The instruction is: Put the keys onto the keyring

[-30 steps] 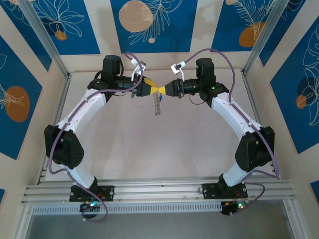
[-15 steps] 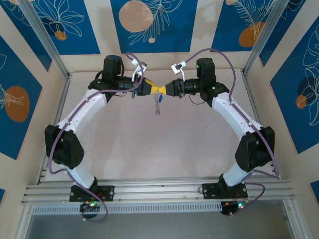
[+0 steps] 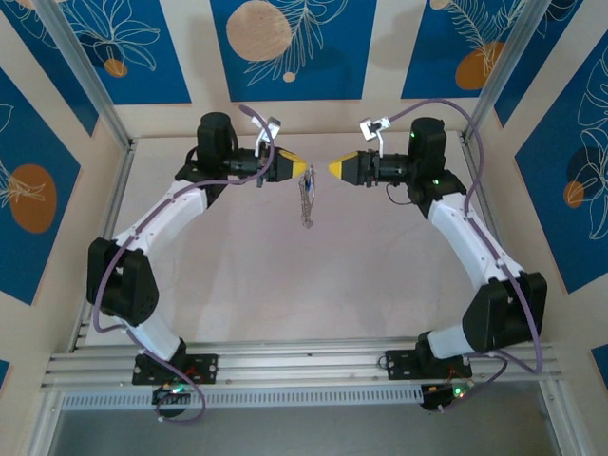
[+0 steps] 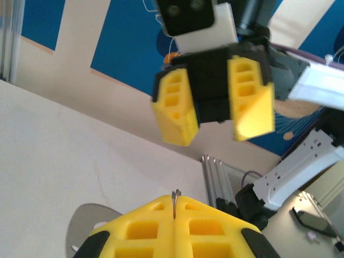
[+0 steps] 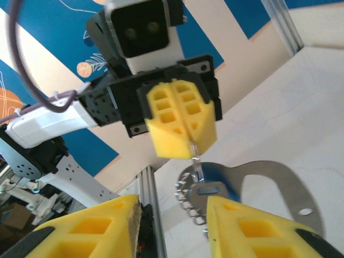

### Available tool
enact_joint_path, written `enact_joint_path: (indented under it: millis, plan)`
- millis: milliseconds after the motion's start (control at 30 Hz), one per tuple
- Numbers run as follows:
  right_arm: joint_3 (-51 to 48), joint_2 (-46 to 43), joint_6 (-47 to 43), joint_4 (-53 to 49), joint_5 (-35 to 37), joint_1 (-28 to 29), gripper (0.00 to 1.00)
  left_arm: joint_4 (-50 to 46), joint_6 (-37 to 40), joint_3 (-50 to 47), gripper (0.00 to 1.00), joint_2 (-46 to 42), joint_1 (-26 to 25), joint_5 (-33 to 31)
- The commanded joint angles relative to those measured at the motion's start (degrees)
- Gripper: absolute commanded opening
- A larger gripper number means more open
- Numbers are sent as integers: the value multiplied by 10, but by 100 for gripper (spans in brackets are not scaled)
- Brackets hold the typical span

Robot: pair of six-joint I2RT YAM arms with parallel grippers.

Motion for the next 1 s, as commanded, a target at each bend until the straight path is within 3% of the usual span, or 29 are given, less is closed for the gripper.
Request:
enact_joint_path:
  millis: [0,167,400,967]
  plan:
    - [-50,-37,39,64,40,3,42,121,-75,-16,0,-32,-3,-21]
    - [-123,-72,96,163,132,28,44,185,-129,-51,0,-50,-4,-65]
    - [-160,-98,79,181,282,91,46,246,-175,-87,0,-64,-18,-90]
    - [-132,-62,68,187,287,120,46,250,-173,-101,0,-79,-30,-96]
